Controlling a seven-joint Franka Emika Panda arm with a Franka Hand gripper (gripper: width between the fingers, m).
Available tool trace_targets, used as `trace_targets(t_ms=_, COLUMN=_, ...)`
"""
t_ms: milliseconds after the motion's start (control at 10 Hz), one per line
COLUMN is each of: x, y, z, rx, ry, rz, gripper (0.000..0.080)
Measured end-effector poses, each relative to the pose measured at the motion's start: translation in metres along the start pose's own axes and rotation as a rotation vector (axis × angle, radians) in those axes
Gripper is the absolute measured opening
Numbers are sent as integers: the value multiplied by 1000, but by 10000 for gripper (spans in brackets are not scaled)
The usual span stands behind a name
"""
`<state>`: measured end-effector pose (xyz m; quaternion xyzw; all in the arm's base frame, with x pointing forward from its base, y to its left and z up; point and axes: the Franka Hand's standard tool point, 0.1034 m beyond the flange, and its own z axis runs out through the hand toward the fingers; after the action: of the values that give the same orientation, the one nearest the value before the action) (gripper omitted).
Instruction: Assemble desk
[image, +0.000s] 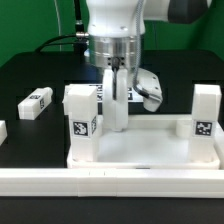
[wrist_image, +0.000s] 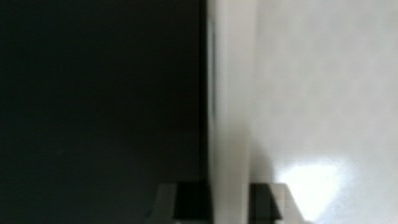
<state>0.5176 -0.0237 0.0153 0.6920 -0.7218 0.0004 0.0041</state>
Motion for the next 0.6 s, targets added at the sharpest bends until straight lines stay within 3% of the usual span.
trace_targets(t_ms=200, x=10, y=14, z=1, rx=-14, ry=6, rz=-32, gripper=60)
trace_targets(t_ms=600, x=12, y=14, z=2, rx=-13, ry=9, rz=-73, gripper=60)
